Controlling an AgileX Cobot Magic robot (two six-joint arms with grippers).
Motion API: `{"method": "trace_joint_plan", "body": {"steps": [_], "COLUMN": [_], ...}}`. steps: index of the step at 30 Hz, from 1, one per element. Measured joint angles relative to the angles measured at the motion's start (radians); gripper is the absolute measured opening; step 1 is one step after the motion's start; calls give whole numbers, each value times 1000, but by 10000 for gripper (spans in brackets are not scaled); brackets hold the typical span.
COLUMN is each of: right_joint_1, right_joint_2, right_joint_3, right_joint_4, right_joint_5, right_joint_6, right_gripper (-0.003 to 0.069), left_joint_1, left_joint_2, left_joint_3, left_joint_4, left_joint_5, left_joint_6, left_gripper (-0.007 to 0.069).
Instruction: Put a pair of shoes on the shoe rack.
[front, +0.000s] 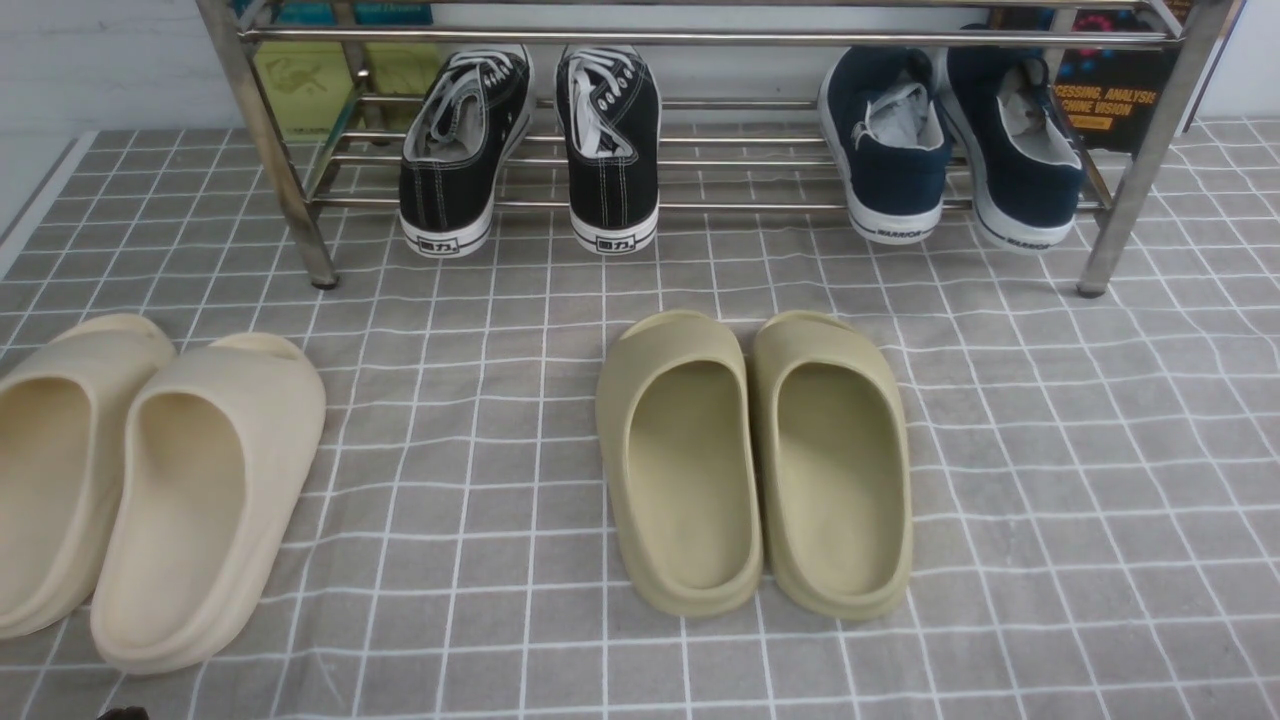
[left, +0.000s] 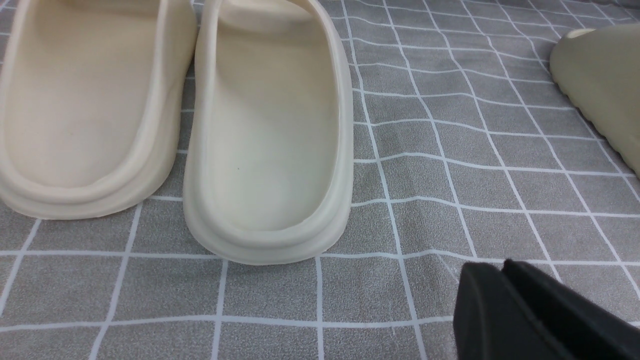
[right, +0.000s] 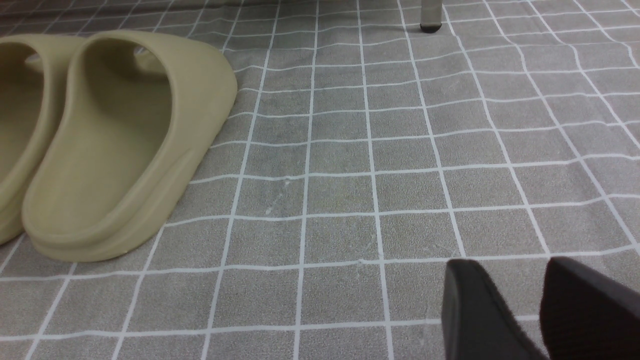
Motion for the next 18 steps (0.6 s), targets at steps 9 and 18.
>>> {"method": "trace_joint_plan", "body": {"steps": [9,18], "right_joint_1": [0,0], "right_joint_2": [0,0], "right_joint_3": [0,0], "right_joint_4": [0,0], "right_joint_5": [0,0], "right_joint_6": [0,0], "right_gripper": [239,239], "left_joint_1": [0,0], "left_joint_2": [0,0], "left_joint_3": [0,0], "left_joint_4": [0,0], "left_joint_5": [0,0], "left_joint_6": [0,0], "left_gripper": [57,65]}}
